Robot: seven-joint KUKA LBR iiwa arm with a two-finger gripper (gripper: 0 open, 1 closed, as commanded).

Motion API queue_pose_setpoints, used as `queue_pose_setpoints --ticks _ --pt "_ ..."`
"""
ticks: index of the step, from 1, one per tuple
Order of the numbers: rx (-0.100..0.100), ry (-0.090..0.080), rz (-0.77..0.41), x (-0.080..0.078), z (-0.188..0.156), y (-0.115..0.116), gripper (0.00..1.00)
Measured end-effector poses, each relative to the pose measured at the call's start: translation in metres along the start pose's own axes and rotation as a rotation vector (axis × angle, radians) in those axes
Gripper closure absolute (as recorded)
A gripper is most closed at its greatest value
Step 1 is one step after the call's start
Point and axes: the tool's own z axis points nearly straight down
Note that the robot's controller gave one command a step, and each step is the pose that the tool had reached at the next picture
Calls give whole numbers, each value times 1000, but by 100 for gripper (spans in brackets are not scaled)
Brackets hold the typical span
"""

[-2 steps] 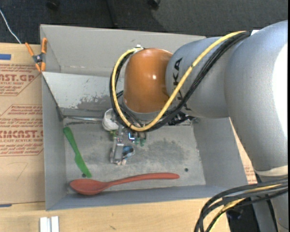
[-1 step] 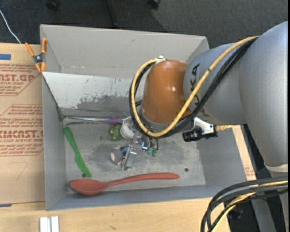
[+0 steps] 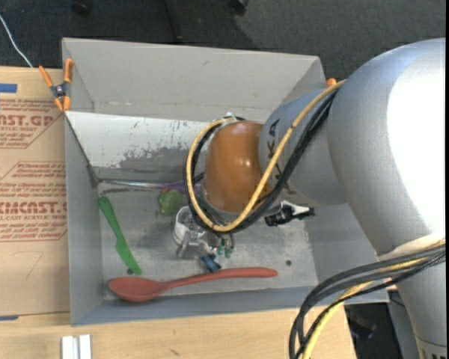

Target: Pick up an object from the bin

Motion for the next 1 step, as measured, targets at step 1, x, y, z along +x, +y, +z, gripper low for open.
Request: queue_pose_setpoints --ticks 1 --pt "0 0 0 0 0 0 100"
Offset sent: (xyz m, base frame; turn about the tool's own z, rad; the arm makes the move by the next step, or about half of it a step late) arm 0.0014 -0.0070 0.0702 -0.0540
